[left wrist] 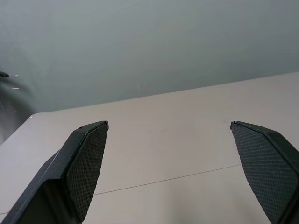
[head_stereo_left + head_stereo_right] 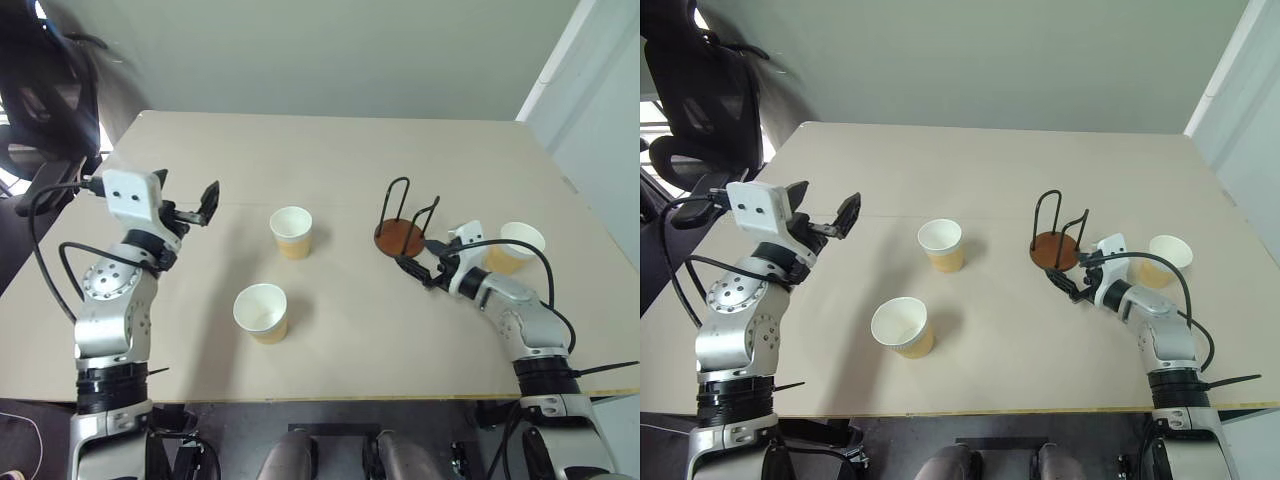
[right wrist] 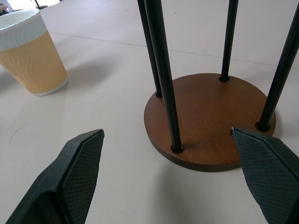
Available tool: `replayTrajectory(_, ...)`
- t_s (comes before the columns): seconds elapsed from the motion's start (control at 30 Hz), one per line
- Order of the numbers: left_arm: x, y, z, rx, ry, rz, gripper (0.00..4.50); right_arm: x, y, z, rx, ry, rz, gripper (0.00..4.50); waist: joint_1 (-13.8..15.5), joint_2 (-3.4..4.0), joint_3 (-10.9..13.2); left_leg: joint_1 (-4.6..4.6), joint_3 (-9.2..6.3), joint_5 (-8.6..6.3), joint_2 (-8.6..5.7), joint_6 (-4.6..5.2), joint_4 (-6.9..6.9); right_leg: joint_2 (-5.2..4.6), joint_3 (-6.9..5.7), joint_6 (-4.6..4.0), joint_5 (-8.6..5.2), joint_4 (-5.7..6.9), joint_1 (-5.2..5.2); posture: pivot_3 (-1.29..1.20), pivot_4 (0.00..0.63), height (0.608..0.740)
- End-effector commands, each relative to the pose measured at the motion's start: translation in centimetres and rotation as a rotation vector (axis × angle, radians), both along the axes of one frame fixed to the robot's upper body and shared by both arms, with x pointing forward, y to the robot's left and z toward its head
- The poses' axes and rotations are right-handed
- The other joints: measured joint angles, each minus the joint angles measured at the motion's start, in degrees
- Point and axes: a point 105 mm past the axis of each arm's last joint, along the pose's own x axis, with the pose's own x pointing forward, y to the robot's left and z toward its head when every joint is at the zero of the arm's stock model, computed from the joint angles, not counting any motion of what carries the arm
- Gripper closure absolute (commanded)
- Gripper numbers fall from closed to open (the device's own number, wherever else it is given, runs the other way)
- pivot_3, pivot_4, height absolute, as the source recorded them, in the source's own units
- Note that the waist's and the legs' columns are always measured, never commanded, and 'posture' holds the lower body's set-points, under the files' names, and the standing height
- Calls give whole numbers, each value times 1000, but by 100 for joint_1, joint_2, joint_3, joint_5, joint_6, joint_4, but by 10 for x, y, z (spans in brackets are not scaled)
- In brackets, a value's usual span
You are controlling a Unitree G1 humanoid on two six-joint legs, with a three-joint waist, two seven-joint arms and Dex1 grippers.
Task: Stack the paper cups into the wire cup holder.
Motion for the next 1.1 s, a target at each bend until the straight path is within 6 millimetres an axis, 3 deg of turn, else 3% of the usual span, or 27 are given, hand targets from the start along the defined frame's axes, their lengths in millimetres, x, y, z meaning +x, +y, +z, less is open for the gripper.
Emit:
replayTrajectory(0.03,-4,5,15,7,-58,11,0,3,-3,16,10,-54,-3,27,0,0,0,0,0,0,0,0,0,0,0,0,0,0,0,0,150,740)
replayTrajectory(1.1,-4,3,9,-6,-57,10,0,4,-8,17,-8,-64,-9,27,1,0,0,0,0,0,0,0,0,0,0,0,0,0,0,0,150,740)
